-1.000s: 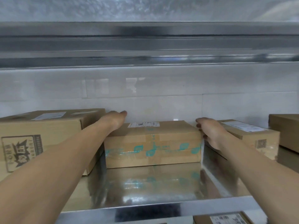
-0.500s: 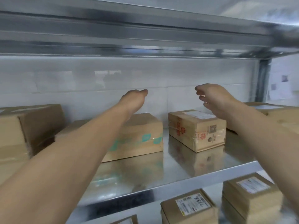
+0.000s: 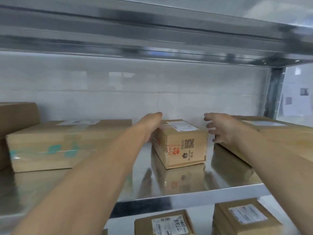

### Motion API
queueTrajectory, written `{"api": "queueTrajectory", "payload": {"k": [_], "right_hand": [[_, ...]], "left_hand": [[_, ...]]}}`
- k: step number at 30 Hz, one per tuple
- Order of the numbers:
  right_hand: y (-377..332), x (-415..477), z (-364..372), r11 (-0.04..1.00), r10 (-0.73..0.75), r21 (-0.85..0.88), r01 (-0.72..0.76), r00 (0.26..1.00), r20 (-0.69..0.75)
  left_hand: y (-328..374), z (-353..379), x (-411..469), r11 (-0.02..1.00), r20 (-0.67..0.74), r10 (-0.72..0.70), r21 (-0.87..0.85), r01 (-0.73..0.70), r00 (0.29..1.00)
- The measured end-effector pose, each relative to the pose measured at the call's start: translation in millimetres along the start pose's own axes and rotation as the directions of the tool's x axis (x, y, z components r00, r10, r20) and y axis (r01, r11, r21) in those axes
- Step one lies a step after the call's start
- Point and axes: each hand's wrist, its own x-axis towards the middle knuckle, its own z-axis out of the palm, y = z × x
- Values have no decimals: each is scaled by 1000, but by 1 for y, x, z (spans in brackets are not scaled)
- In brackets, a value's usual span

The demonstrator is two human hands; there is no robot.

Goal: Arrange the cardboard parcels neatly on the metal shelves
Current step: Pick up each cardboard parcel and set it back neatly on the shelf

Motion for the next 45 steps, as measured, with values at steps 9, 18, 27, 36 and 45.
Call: {"api": "queueTrajectory", "payload": {"k": [9,18,27,36,45], "right_hand": [[26,26,11,975,113,160,-157,961,253],[39,27,23,903,80,359,-237,912,403],[41,32,22,907,52,352,-230,892,450],[41,30,20,910,44,347,-228,884,466],[32,25,13,915,4,360,-181,897,441]], "left_hand": [[-33,28,0,976,-16,-183,-123,179,983],[-44,39,3,943,-50,-171,-297,149,984],[-47,38,11,947,-58,-177,-281,154,983],[-45,38,9,950,-46,-146,-284,127,988],[-33,39,9,960,-60,-120,-260,101,991]]}}
